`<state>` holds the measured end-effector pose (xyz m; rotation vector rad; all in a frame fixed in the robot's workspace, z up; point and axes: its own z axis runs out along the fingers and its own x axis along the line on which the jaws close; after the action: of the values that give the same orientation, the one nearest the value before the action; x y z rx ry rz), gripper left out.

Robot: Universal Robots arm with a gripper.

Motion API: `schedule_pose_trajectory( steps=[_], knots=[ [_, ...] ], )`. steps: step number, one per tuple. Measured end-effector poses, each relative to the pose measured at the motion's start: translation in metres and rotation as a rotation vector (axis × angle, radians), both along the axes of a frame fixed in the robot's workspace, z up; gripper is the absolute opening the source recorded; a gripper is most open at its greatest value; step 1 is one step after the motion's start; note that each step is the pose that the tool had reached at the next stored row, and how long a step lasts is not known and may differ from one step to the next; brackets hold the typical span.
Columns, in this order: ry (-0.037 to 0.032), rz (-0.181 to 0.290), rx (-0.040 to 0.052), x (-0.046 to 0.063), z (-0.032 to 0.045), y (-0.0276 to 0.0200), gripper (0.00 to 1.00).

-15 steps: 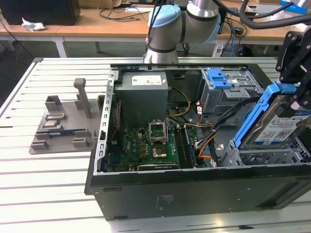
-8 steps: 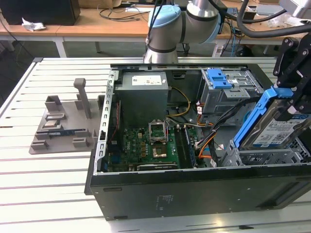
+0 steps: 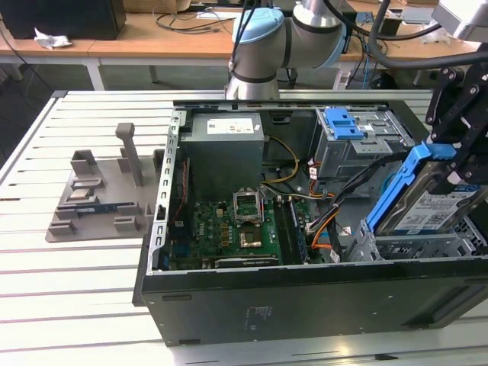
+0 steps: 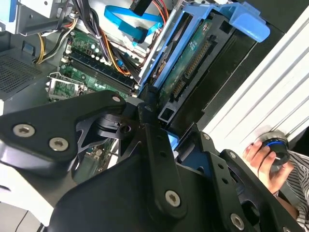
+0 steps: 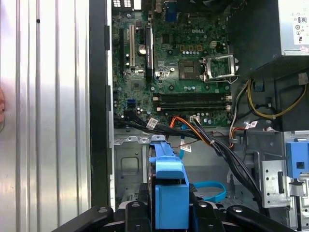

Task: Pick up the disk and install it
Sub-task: 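Insert the disk into the insertion slot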

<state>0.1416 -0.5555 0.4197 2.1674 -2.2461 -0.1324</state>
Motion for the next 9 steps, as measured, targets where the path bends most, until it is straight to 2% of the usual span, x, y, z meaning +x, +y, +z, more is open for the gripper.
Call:
schedule_pose_trajectory(
  steps=[9],
  knots=[
    [0.0,0.0,0.0,0.0,-0.0125,0.0,0.36]
  ],
)
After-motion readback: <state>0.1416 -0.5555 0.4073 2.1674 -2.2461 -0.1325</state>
